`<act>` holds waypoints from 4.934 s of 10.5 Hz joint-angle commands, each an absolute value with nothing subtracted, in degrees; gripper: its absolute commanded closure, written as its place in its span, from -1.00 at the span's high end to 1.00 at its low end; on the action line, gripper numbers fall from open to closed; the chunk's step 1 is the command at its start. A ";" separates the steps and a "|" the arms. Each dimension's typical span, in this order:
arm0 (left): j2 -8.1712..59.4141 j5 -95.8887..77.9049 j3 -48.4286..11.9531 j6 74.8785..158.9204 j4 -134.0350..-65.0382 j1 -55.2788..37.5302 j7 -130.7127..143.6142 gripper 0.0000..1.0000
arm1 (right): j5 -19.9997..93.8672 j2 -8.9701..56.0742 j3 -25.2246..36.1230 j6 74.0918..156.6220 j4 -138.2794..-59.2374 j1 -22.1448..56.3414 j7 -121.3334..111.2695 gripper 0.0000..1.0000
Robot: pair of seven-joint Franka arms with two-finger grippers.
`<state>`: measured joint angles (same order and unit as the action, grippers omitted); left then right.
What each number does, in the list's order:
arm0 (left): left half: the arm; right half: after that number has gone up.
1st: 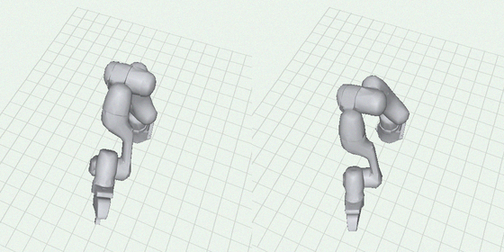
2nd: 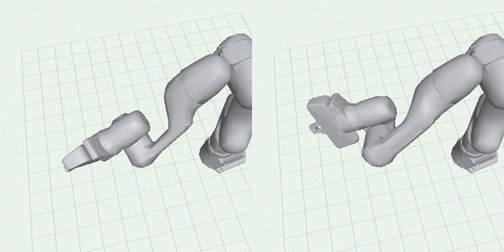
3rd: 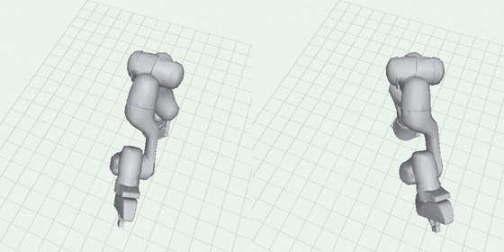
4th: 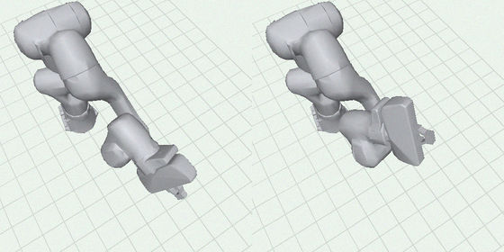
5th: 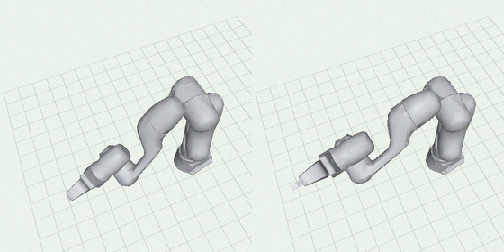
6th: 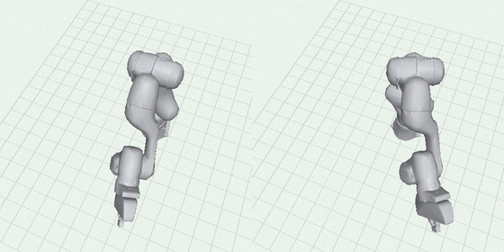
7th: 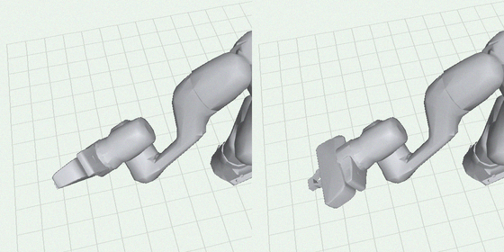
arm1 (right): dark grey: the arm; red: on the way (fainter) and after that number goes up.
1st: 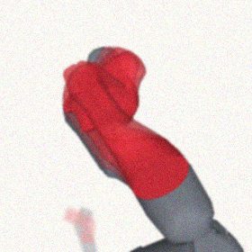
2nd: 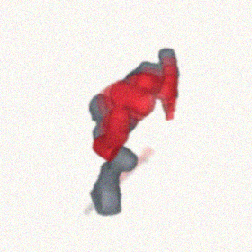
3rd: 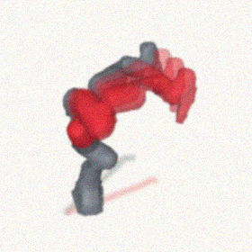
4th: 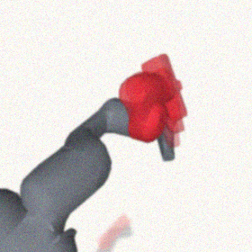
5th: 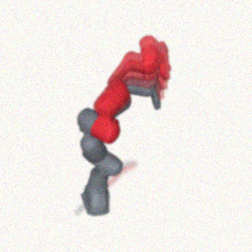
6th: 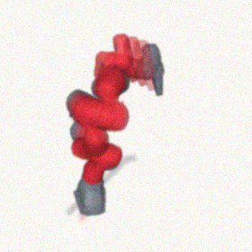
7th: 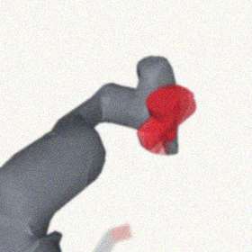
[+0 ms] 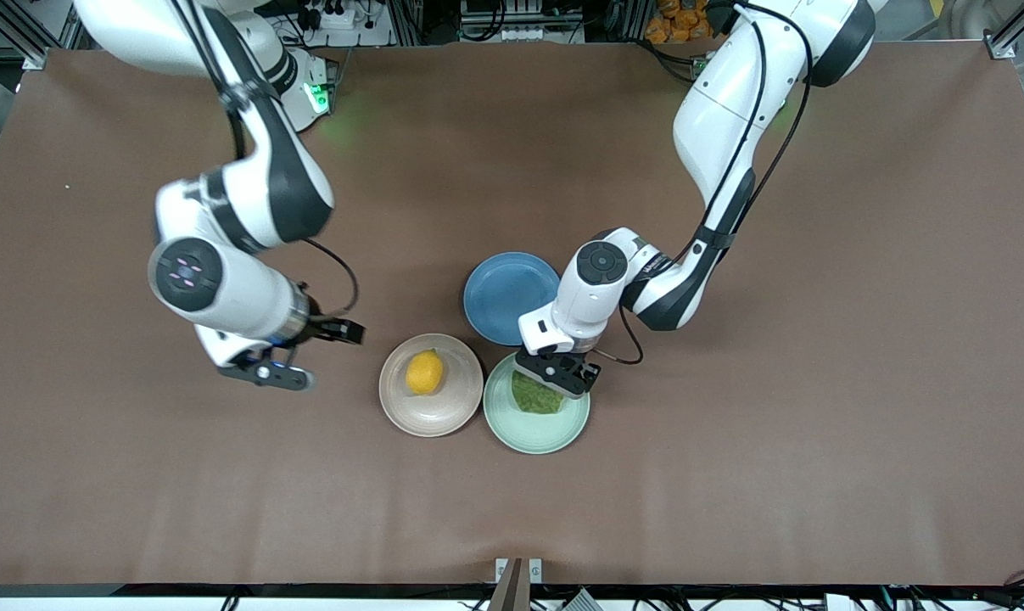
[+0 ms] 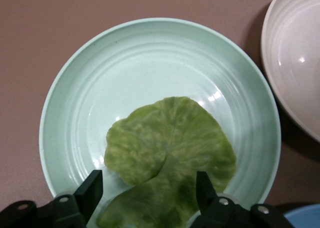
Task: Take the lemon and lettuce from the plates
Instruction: 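Grasp the lettuce with the left gripper while the right gripper reaches the lemon, then lift the lettuce away with the left gripper while the right gripper lifts the lemon, then lower the lettuce and lemon onto the table and open both grippers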
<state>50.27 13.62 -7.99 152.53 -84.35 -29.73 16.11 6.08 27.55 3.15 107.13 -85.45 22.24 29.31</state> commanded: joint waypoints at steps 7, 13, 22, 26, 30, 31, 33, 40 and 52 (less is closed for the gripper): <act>47.13 16.53 -6.50 149.27 -83.41 -30.24 23.99 -1.00 | 8.00 42.62 3.34 128.49 -84.64 29.97 45.96 1.00; 32.27 9.84 -6.86 124.13 -85.68 -20.07 22.69 -1.00 | 7.65 48.16 3.60 135.78 -84.29 31.99 49.13 1.00; 33.66 10.37 -6.94 135.62 -99.23 0.35 9.40 -1.00 | 7.73 48.08 3.69 134.83 -83.94 30.68 48.61 -0.55; 35.24 9.23 -6.94 136.14 -98.88 0.62 9.41 -0.55 | 7.82 42.73 3.69 126.66 -84.02 26.21 40.38 -0.56; 33.23 9.05 -6.86 135.88 -96.95 0.79 9.76 1.00 | 7.21 39.82 3.69 117.70 -84.11 17.86 22.11 -0.53; 31.22 9.14 -6.86 135.36 -96.94 0.97 9.67 1.00 | 7.12 39.81 4.04 117.60 -84.11 16.36 17.80 -0.51; 25.78 9.05 -6.85 132.12 -95.99 1.14 9.67 1.00 | 7.03 39.73 4.48 118.03 -85.42 12.68 8.75 -0.51; 11.18 5.82 -6.94 112.34 -91.14 1.58 9.32 1.00 | 4.48 32.36 5.10 133.19 -104.81 3.62 -10.36 -0.50; -2.63 -0.62 -6.94 91.85 -91.14 3.43 9.14 1.00 | 4.57 29.45 5.36 126.44 -102.07 1.76 -15.82 1.00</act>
<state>0.51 0.92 -6.45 93.78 -89.69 3.07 10.08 4.88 32.16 5.61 136.78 -107.09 2.23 -15.66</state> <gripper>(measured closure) 0.000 0.053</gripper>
